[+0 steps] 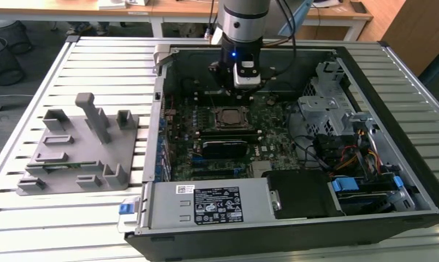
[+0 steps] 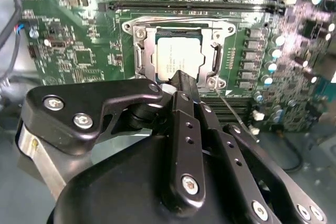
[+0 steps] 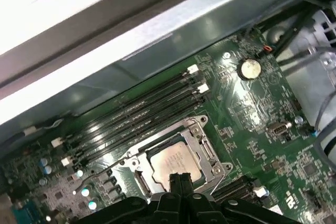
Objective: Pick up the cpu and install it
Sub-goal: 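Install the first cpu locking lever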
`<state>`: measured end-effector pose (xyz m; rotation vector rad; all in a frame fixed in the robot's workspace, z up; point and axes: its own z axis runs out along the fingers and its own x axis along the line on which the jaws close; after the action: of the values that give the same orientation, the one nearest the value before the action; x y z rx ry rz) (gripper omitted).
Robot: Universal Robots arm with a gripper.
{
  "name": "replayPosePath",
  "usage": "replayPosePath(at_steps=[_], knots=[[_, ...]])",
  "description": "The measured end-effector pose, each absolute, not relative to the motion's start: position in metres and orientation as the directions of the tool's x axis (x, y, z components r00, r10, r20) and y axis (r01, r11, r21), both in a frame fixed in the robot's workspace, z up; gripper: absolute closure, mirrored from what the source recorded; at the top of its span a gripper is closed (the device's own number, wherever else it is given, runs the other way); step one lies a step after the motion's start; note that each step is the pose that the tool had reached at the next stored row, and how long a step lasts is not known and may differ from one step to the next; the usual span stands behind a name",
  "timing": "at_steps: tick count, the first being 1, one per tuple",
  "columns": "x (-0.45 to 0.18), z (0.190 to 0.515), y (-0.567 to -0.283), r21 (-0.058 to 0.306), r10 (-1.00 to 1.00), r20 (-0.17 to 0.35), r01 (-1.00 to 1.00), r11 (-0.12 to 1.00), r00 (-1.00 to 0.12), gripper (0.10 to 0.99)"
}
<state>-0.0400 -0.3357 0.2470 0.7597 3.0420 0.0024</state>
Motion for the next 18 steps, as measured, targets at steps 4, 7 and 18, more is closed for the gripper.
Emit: replayPosePath(at_steps=[4,7,18], knots=[[-0.0400,0.2468,-0.3357,0.003,0.405,-0.006,0.405,0.914,-0.914,0.980],[-0.0400,0.2464,-0.3357,0.003,0.354,-0.006,0.354,0.935,-0.935,0.980],[-0.0400,0.2447,-0.3357,0.005,0.177,-0.005,0.177,0.984,-0.984,0.980]])
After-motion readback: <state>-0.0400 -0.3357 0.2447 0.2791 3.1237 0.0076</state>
